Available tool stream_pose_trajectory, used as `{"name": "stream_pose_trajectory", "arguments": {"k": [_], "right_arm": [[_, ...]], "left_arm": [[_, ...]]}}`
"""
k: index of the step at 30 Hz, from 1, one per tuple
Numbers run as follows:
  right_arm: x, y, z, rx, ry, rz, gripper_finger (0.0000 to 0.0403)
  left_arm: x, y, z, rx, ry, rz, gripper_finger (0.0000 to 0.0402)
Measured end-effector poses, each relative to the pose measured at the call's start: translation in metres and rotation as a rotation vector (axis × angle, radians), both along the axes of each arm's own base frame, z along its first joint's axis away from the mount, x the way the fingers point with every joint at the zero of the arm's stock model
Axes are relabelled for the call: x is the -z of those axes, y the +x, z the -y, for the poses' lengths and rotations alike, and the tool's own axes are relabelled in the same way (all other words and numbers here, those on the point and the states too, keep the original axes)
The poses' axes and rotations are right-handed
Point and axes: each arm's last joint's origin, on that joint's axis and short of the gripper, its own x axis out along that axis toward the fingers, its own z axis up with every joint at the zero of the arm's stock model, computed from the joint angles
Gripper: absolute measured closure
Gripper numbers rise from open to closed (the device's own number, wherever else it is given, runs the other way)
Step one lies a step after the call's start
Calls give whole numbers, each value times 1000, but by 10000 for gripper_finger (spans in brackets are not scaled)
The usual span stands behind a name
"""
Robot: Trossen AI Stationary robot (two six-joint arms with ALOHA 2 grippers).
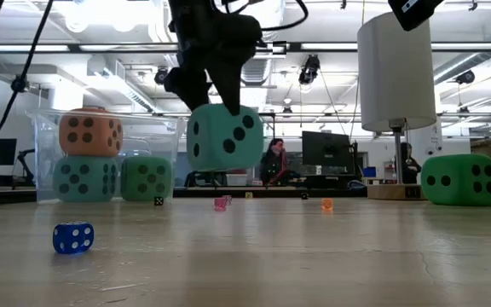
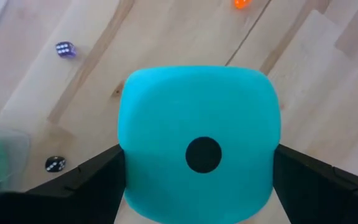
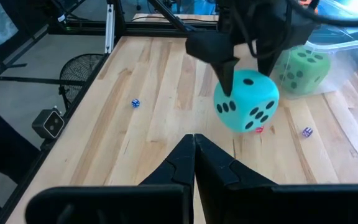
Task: Pick & Place Dice
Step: Put the blue large dice into the transparent bin
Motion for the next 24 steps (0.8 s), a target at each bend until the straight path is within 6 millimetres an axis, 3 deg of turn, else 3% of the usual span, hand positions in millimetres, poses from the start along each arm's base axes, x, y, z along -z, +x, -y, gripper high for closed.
{"name": "stream_pose_trajectory", "arguments": {"k": [5, 24], "right_arm": [[0, 0, 0, 0, 0, 1, 394], [0, 0, 0, 0, 0, 1, 394]], "left_arm": [[-8, -3, -1, -5, 12, 28, 50], [-9, -3, -2, 18, 58, 23, 51]]}}
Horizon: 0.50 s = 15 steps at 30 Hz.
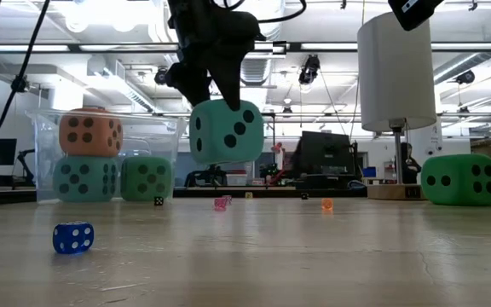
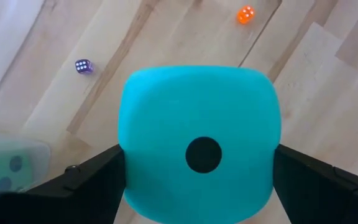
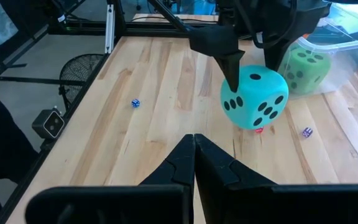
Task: Pick & Place Dice
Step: Put the blue large dice into the transparent bin
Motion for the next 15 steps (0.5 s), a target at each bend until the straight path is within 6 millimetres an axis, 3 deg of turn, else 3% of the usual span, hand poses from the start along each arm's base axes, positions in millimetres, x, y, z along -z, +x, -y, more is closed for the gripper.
{"name": "stream_pose_trajectory", "arguments": {"k": [15], "right_arm": [[0, 0, 0, 0, 0, 1, 394]], "left_arm": [[-24, -19, -6, -61, 25, 2, 49]]}}
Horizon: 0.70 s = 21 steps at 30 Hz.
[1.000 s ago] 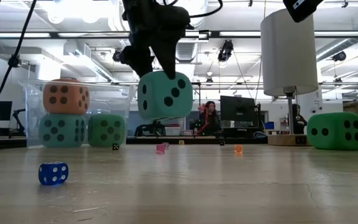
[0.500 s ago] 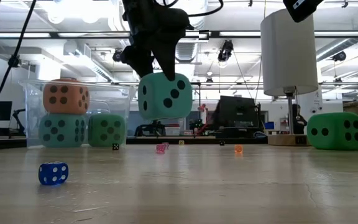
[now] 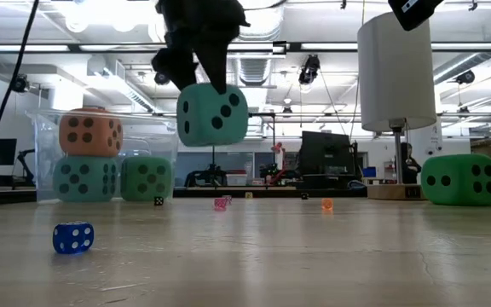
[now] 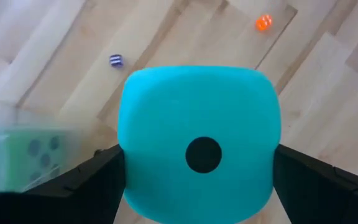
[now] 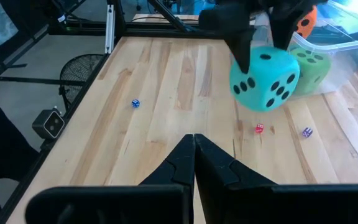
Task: Pick & Place Dice
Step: Put the blue large dice into the transparent bin
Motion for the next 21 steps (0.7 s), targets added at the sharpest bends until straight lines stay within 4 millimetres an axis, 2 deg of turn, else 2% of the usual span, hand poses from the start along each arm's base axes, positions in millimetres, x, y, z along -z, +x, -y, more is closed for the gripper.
{"name": "stream_pose_trajectory", "arguments": {"k": [13, 21], "right_arm": [[0, 0, 0, 0, 0, 0, 394], [0, 0, 0, 0, 0, 0, 394]], "left_arm": [[-52, -37, -9, -144, 44, 166, 49], [-85, -77, -19, -304, 103, 241, 50]]}}
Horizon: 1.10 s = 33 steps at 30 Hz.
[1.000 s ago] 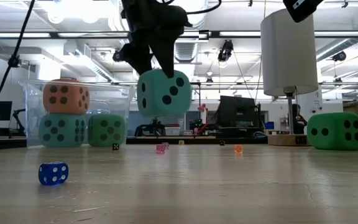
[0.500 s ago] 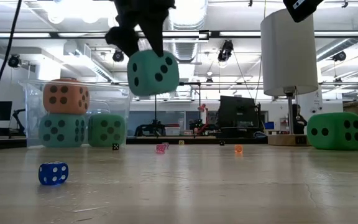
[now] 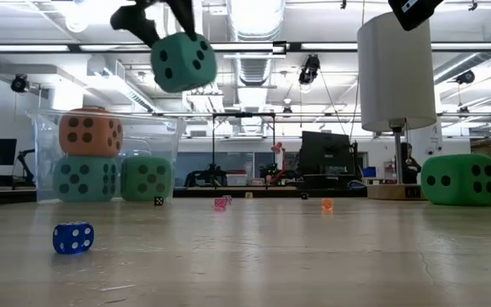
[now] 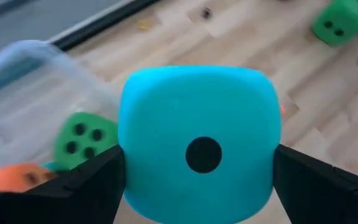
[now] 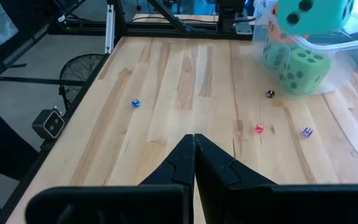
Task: Pick & Place Dice
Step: Put the blue large dice into the transparent bin
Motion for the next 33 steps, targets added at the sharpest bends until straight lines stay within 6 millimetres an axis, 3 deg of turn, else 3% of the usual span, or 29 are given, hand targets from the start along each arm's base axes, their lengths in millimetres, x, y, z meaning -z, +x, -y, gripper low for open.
{"name": "stream_pose_trajectory", "arguments": {"k": [6, 11, 16, 33], "right_arm": [[0, 0, 0, -2, -4, -1, 394], [0, 0, 0, -14, -30, 3, 394], [0, 0, 0, -10, -23, 1, 394], [0, 0, 0, -8, -17, 1, 394]], "left_arm": [[-12, -30, -5, -139, 37, -21, 46], [-11, -44, -8, -284, 48, -43, 47], [-4, -40, -14, -337, 42, -60, 47], [47, -33, -37, -520, 9, -58, 38]]}}
